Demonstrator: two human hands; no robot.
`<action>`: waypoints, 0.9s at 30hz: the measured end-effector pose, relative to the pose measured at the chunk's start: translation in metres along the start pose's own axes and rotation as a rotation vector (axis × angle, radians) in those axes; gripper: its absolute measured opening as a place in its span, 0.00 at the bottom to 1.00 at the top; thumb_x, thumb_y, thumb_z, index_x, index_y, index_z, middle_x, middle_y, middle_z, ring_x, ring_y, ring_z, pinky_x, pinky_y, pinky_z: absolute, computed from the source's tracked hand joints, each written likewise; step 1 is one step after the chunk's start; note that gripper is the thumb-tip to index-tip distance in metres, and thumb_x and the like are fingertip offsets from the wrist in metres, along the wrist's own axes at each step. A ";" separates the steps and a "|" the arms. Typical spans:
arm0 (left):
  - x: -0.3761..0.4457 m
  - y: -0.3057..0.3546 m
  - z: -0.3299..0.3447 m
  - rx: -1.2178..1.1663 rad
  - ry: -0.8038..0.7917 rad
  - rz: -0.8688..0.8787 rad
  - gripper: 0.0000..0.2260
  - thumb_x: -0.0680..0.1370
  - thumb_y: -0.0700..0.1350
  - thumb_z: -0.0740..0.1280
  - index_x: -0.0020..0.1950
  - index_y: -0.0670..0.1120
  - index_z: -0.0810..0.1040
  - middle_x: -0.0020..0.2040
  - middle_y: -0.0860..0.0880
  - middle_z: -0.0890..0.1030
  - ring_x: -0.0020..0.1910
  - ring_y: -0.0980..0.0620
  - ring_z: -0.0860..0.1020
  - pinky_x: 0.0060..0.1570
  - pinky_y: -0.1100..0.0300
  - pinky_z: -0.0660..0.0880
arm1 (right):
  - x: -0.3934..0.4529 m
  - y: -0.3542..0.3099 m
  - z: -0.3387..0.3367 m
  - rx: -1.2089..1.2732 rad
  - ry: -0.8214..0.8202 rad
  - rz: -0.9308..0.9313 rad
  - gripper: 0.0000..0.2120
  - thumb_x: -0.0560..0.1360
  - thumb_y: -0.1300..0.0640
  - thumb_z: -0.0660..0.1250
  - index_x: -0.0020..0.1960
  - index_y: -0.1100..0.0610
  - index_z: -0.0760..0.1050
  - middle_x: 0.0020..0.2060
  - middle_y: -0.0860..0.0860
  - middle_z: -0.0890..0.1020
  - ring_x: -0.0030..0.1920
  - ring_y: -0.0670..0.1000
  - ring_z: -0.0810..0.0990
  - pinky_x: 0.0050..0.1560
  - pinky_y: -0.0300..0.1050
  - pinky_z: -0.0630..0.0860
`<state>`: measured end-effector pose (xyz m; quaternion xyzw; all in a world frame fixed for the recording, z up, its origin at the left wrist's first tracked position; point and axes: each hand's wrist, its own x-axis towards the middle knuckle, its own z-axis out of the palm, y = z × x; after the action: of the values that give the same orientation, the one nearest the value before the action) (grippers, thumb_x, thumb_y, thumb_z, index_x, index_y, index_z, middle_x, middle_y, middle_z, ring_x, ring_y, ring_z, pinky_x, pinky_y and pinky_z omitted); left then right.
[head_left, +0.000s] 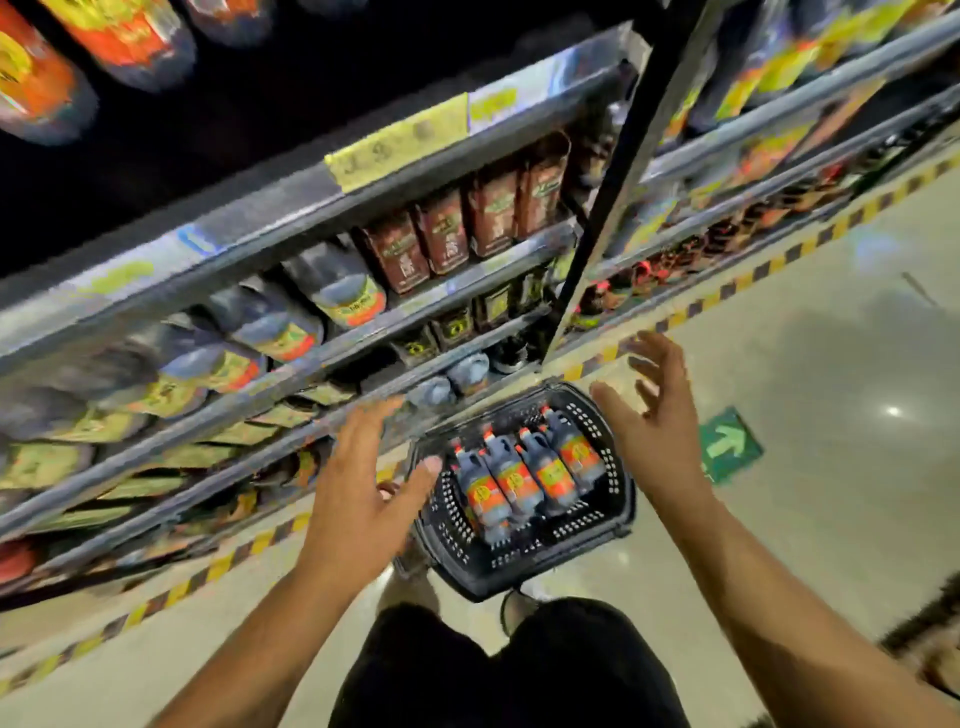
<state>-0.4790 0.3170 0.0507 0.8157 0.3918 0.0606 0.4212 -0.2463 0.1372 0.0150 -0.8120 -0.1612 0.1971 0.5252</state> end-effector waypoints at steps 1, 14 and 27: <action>-0.001 -0.015 0.024 0.014 -0.071 -0.068 0.30 0.79 0.69 0.64 0.78 0.60 0.66 0.77 0.58 0.68 0.78 0.50 0.68 0.70 0.51 0.69 | -0.006 0.031 -0.001 -0.045 -0.018 0.062 0.26 0.79 0.60 0.75 0.73 0.51 0.69 0.66 0.50 0.77 0.64 0.43 0.76 0.66 0.33 0.71; 0.044 -0.187 0.240 0.208 -0.483 -0.562 0.31 0.81 0.65 0.66 0.80 0.52 0.67 0.77 0.44 0.71 0.74 0.40 0.72 0.67 0.46 0.70 | -0.028 0.312 0.050 -0.624 -0.336 0.569 0.30 0.73 0.56 0.76 0.71 0.62 0.71 0.65 0.65 0.75 0.64 0.70 0.76 0.65 0.60 0.73; 0.114 -0.340 0.408 0.067 -0.276 -0.982 0.38 0.75 0.59 0.76 0.76 0.39 0.70 0.73 0.39 0.77 0.71 0.40 0.77 0.60 0.54 0.73 | 0.022 0.480 0.163 -0.728 -0.525 0.596 0.38 0.73 0.49 0.75 0.77 0.61 0.65 0.71 0.63 0.74 0.71 0.68 0.74 0.71 0.58 0.72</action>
<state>-0.4263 0.2497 -0.4854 0.5487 0.6715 -0.2655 0.4214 -0.2805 0.0855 -0.4885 -0.8755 -0.1075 0.4654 0.0730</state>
